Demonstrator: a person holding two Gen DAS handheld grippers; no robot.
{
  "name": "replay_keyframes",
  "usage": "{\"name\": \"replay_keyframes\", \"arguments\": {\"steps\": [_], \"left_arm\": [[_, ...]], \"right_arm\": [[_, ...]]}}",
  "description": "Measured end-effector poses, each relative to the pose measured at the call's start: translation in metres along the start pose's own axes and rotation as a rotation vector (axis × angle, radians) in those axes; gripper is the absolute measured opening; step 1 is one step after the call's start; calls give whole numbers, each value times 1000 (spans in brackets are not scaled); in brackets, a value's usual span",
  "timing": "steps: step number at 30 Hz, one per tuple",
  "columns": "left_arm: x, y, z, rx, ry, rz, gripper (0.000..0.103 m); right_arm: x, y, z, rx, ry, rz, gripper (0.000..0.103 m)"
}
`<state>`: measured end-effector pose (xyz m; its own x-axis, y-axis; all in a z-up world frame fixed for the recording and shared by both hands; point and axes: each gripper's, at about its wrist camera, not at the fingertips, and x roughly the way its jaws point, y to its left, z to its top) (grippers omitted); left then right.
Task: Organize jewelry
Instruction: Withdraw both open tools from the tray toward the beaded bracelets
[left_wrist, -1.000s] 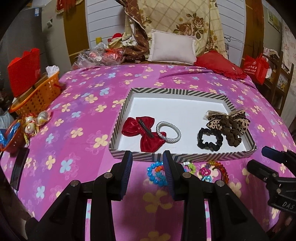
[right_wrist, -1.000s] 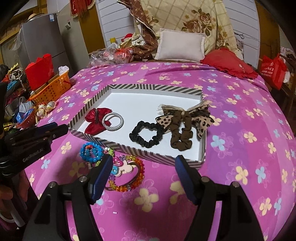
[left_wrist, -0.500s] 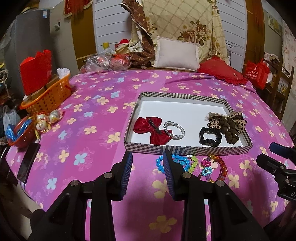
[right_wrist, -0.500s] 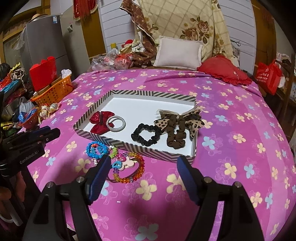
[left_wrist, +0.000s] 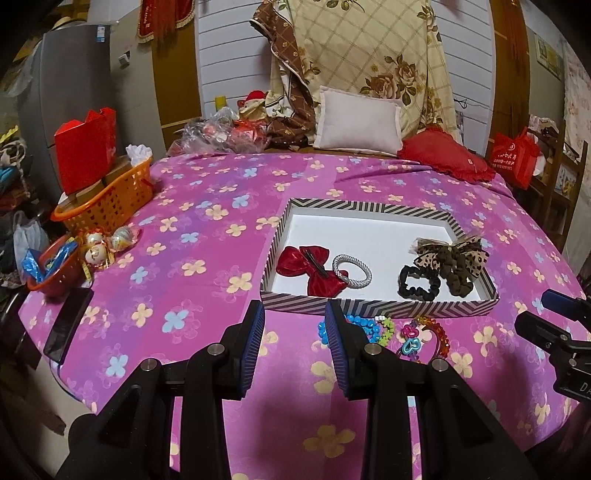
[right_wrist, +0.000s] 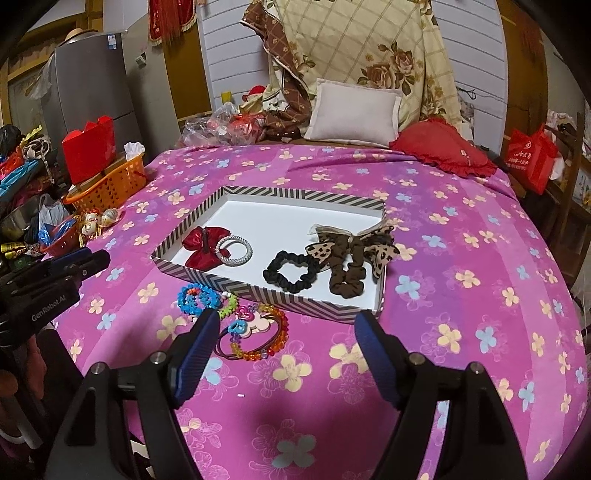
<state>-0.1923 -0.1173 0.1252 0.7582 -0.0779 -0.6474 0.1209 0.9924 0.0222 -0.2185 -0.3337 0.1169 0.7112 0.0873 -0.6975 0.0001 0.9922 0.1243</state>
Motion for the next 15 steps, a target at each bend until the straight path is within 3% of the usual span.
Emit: {"name": "replay_keyframes", "arguments": {"steps": [15], "left_arm": [[-1, 0, 0, 0, -1, 0, 11]], "right_arm": [[-2, 1, 1, -5, -5, -5, 79]]}}
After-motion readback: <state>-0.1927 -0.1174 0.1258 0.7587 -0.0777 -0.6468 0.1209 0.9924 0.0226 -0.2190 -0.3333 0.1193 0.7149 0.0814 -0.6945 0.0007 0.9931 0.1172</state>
